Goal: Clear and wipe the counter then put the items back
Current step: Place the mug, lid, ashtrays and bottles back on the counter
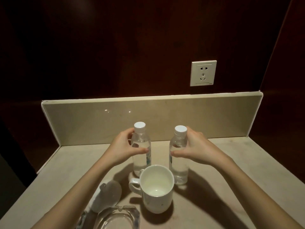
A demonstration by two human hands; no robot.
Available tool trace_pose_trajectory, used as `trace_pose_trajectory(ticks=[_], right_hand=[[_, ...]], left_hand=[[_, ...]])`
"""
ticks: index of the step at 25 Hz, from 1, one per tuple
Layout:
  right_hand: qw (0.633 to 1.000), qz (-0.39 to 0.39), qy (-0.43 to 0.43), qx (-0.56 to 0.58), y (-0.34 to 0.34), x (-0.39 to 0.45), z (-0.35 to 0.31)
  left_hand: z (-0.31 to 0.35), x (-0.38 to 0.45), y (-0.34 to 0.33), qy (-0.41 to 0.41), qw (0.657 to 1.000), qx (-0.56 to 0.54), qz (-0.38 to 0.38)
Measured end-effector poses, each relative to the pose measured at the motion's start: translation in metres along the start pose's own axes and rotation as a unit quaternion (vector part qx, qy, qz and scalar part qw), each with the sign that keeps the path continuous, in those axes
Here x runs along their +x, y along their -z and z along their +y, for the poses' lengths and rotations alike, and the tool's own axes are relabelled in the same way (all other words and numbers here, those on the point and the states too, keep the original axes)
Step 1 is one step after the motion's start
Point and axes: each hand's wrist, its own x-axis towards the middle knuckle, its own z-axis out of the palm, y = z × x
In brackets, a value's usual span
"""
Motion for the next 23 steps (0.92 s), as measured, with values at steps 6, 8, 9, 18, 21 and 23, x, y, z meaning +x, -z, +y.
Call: trace_pose_trajectory(ticks=[6, 8, 9, 18, 21, 23], right_hand=[[0.998, 0.043, -0.05, -0.023, 0.061, -0.011, 0.038], [0.994, 0.065, -0.082, -0.018, 0.086, -0.011, 0.06], [0.992, 0.079, -0.098, -0.017, 0.099, -0.011, 0.072], [0.973, 0.137, -0.178, -0.059, 0.176, 0.013, 0.171], [0.969, 0.134, -0.197, -0.059, 0.188, 0.028, 0.188], [0.966, 0.144, -0.204, -0.06, 0.191, 0.039, 0.196]], left_hand=[[0.047, 0.044, -0.028, -0.04, 0.998, 0.044, 0.006], [0.069, 0.064, -0.045, -0.054, 0.996, 0.077, 0.006], [0.082, 0.074, -0.056, -0.062, 0.994, 0.092, 0.0], [0.163, 0.149, -0.197, -0.018, 0.995, 0.088, -0.04], [0.167, 0.172, -0.236, 0.011, 0.997, 0.062, -0.049], [0.166, 0.186, -0.252, 0.024, 0.997, 0.063, -0.043]])
